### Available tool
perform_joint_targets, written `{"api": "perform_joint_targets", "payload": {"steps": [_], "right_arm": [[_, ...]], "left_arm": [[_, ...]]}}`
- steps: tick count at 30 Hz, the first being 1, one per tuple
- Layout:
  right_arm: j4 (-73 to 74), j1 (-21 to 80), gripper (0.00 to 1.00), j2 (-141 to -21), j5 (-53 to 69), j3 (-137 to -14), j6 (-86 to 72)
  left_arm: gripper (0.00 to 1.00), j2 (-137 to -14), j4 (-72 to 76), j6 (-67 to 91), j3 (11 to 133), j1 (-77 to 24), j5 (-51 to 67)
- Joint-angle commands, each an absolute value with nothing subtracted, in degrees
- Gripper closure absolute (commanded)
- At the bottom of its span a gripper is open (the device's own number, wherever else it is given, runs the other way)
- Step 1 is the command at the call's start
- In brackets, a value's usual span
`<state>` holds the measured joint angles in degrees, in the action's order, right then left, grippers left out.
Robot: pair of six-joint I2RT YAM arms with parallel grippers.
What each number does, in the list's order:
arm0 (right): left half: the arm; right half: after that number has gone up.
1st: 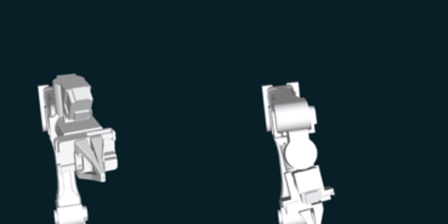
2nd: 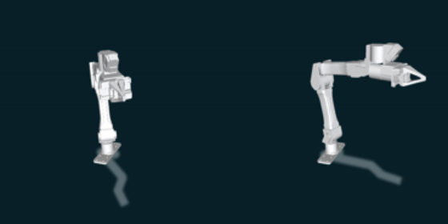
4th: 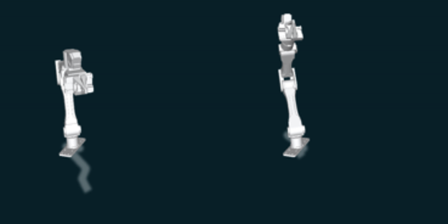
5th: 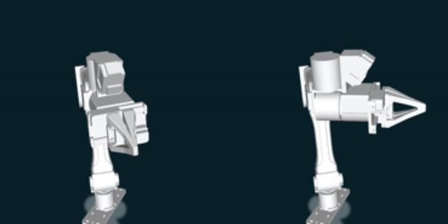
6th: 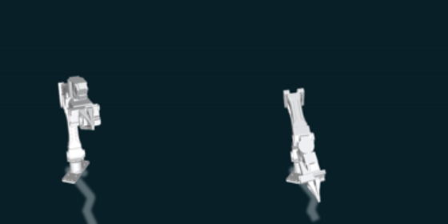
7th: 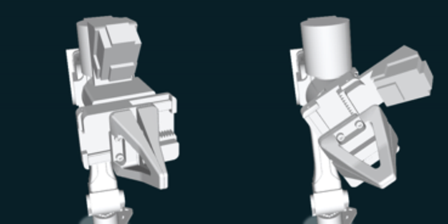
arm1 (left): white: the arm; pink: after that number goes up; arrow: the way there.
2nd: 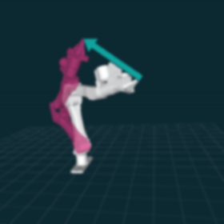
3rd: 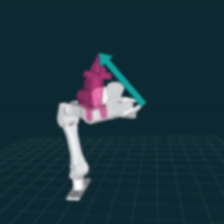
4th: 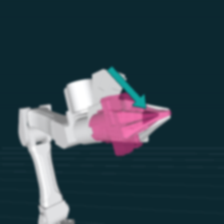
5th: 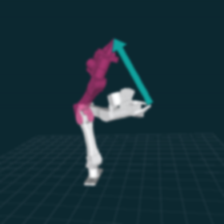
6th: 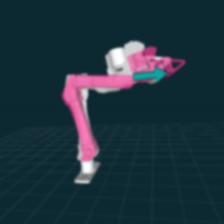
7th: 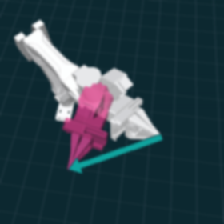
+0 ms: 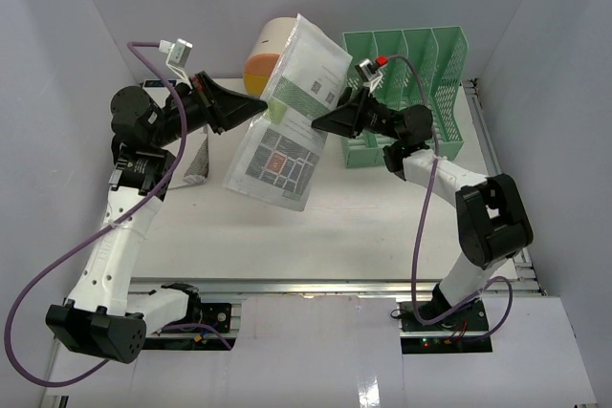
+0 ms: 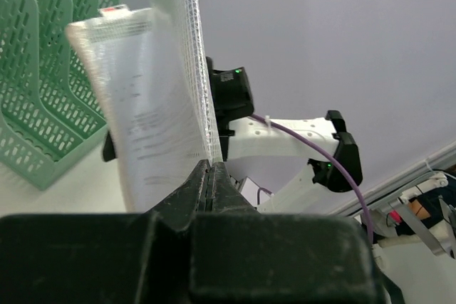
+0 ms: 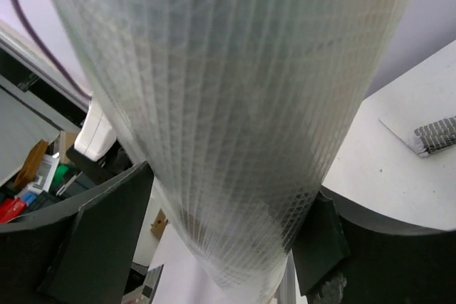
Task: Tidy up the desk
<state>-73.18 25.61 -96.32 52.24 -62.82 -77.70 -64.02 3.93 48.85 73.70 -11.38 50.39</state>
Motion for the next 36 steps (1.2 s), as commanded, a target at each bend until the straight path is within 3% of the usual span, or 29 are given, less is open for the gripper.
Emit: {"api": "perform_joint_targets", "payload": {"steps": [1,9,11,12,17,22,23,30,36], "right_arm": [[-108.3,26.4,0.29,-88.7,55.6,-61.0,-75.9],[-106.6,25.6,0.68,-82.8,61.3,-60.6,-72.8],[-103.1,25.3,0.81,-82.5,63.2,-61.4,-71.3],[-101.0,25.3,0.84,-82.3,64.7,-61.6,-70.2],[-78.4,24.7,0.91,-79.2,70.6,-61.4,-53.2],[-24.1,23.9,0.92,-73.5,63.0,-67.3,-16.6],[-19.0,23.9,0.92,-73.1,61.1,-68.6,-9.0],[-6.5,17.1,0.92,-69.6,41.8,-70.1,6.4],[-8.2,5.0,0.92,-70.4,31.9,-71.4,11.4]], "left_arm": [[1.00,-62.5,-4.2,41.3,75.7,-11.4,43.4],[1.00,-61.6,-9.1,35.0,70.5,-11.4,37.2],[0.97,-61.9,-9.1,34.5,68.5,-11.4,36.8],[0.91,-62.1,-9.0,34.3,67.7,-11.4,36.8],[0.49,-62.9,-7.0,33.2,64.6,-11.4,36.7],[0.32,-63.8,-4.8,32.7,64.7,-11.4,37.9],[0.31,-64.0,-4.8,32.4,64.8,-11.4,37.8],[0.08,-59.2,-10.3,22.9,67.0,-11.2,25.3],[0.05,-48.7,-14.4,14.9,58.5,-11.2,13.5]]}}
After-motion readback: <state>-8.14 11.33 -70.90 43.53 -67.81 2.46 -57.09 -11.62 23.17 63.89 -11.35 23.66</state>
